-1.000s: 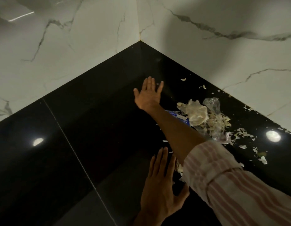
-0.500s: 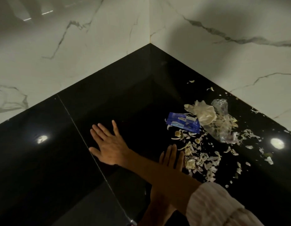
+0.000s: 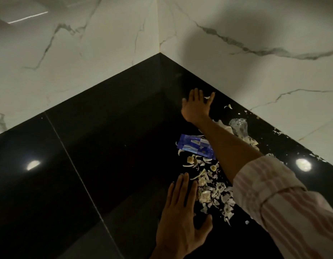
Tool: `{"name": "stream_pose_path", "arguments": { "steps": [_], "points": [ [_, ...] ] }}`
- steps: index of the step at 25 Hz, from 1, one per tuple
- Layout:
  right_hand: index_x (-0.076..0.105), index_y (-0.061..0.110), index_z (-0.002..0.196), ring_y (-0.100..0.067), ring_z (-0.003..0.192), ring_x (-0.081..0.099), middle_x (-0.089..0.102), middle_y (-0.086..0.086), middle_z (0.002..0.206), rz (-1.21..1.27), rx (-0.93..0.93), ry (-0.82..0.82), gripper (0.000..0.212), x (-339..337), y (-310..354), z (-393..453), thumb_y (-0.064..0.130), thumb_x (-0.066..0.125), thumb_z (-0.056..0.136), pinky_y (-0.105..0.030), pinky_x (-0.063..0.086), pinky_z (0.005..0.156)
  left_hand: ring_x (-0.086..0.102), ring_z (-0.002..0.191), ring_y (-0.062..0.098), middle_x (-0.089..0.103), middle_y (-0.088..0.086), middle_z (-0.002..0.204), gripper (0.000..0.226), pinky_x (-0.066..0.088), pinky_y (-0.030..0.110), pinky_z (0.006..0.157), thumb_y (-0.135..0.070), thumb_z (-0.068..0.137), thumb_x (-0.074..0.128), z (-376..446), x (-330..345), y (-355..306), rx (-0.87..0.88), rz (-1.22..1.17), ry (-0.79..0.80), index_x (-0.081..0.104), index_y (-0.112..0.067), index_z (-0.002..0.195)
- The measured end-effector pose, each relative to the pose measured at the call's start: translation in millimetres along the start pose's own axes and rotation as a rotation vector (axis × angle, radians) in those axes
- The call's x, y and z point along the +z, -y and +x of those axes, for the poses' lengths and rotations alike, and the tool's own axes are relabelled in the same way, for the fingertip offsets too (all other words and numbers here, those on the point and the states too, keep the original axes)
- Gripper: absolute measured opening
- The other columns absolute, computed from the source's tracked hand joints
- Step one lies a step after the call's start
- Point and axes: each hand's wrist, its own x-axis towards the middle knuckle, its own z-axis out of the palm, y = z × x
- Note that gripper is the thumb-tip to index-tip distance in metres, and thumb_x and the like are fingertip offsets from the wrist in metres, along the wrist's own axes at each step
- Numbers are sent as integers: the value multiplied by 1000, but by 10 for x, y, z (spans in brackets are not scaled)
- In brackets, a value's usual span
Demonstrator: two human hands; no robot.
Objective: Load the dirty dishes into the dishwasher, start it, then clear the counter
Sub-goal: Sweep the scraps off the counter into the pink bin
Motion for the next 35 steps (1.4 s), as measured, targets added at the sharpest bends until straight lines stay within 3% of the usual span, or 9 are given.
{"name": "stream_pose_path", "arguments": {
  "steps": [4,6,8,12,16,23,26,31,35],
  "points": [
    [43,3,141,-38,142,29,34,-24,151,-101,288,127,62,-202,-498,-223,46,21,101,-66,-3,114,-2,150,20,6,5,164,88,5,36,115,-77,88,29,-291,-192,-116,-146,-85,161,23,-18,153],
    [65,9,88,-29,92,61,68,-12,93,-179,191,28,42,-297,-631,-354,37,36,100,-66,5,114,0,150,20,8,6,163,88,7,36,114,-77,88,29,-241,-196,-204,-94,-118,246,24,-18,153],
    [52,12,69,-19,60,50,52,-2,62,-22,40,-183,39,-365,-705,-365,29,39,101,-57,24,113,-1,150,20,7,6,164,87,6,36,115,-76,89,30,-251,-186,-141,-119,-128,209,24,-18,153],
    [63,5,109,-31,89,63,67,-19,102,288,-248,-131,33,-343,-1001,-89,27,40,103,-33,44,84,5,150,21,11,7,163,87,11,37,113,-76,89,29,-262,-238,-162,-118,-112,258,27,-17,153],
    [44,14,145,-29,138,40,40,-9,152,373,-174,33,43,-303,-1404,-145,27,39,105,-31,25,114,1,151,20,5,5,164,88,7,35,115,-76,89,30,-255,-188,-126,-114,-128,229,22,-17,154],
    [63,7,99,-31,76,66,66,-17,83,358,-140,61,46,-394,-1511,-1117,37,29,105,-30,45,66,-19,148,14,-18,-2,162,90,-8,31,118,-78,89,26,-254,-265,-148,-145,-209,234,3,-23,156],
    [72,4,105,-20,49,58,71,-19,78,531,-95,-362,44,-724,-1875,-1399,33,39,105,-22,44,48,-30,143,11,-31,-6,157,89,-14,31,118,-79,88,20,-260,-310,-158,-126,-217,232,-8,-26,154],
    [65,8,124,-21,111,63,65,-11,125,846,151,-359,50,-388,-2528,-1705,45,40,101,-17,44,90,-12,149,14,-7,0,164,88,-8,31,119,-76,90,27,-273,-261,-164,-146,-172,223,13,-20,155],
    [56,19,132,-20,84,64,64,-10,111,795,75,-164,47,120,-2498,-1796,45,30,104,-20,52,66,-19,148,10,-14,-4,162,89,-11,29,119,-79,87,24,-266,-253,-167,-139,-168,202,7,-24,156]
  ]
}}
